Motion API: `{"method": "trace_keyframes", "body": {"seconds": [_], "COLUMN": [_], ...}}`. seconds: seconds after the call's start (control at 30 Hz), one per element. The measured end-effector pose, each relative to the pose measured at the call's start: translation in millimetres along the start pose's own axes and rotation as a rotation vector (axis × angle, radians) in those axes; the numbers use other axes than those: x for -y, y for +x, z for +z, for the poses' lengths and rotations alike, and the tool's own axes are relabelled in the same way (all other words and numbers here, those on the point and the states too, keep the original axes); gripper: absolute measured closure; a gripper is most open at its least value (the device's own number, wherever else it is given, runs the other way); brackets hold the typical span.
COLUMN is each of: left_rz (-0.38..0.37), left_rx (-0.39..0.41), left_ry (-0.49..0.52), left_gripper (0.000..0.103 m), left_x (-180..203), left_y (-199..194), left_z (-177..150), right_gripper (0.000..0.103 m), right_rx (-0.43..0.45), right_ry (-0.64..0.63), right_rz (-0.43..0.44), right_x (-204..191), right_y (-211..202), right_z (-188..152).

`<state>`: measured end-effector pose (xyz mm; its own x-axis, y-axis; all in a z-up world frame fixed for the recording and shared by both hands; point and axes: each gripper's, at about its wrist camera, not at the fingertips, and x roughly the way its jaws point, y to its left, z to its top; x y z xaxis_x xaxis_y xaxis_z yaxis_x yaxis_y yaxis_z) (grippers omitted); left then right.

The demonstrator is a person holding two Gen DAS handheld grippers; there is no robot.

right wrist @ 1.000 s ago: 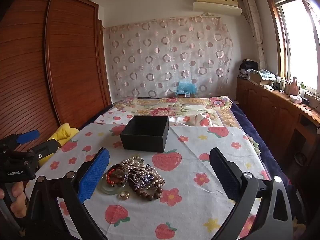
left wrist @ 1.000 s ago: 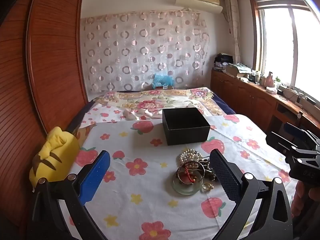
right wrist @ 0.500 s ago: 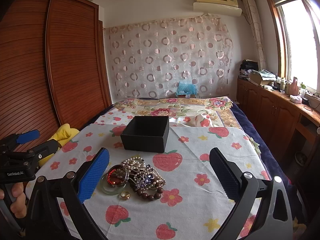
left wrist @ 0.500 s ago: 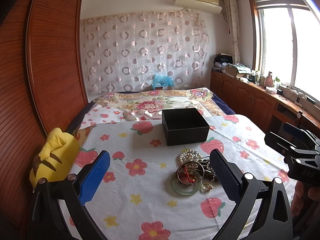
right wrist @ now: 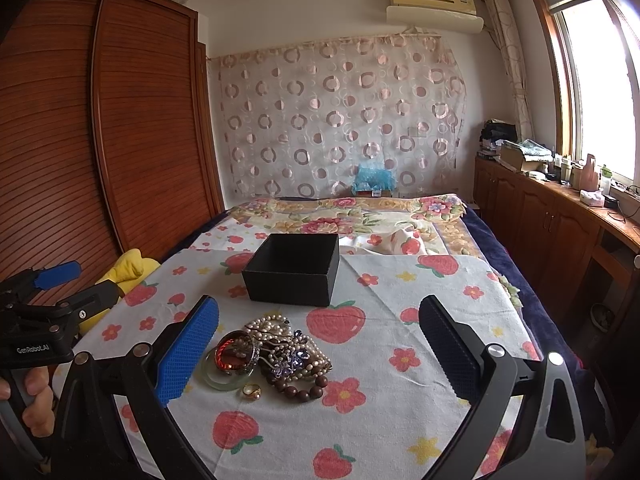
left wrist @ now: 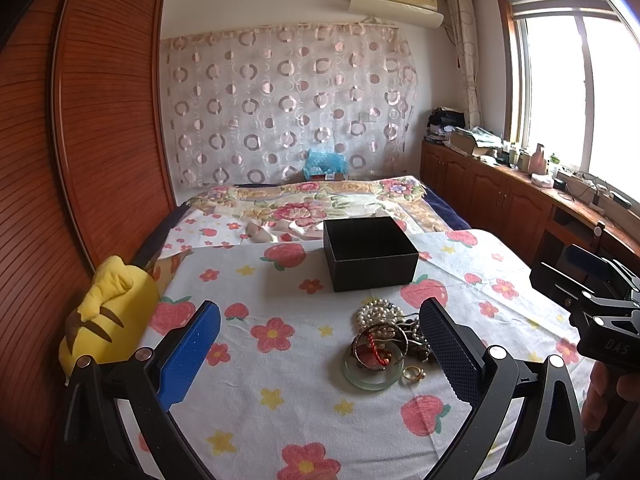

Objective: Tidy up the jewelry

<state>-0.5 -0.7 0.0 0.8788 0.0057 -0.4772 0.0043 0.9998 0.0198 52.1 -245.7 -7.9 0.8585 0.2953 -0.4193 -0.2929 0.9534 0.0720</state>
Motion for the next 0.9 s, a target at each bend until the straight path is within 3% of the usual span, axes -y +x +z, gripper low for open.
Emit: {"method": "trace_keyframes", "body": {"seconds": [0.9], "left_rz": [0.003], "left_rx": [0.008], "left_ry": [0.003], "left_gripper": [0.006], "left_x": [5.3], "left_y": [-4.3], "left_z": [13.3], "right_gripper": [0.002], "right_rx": [0.006], "right_ry": [0.0], "right_rz": [-0.003], "right_x": [1.3], "right_y": [-2.2], "right_z": [-0.3]}}
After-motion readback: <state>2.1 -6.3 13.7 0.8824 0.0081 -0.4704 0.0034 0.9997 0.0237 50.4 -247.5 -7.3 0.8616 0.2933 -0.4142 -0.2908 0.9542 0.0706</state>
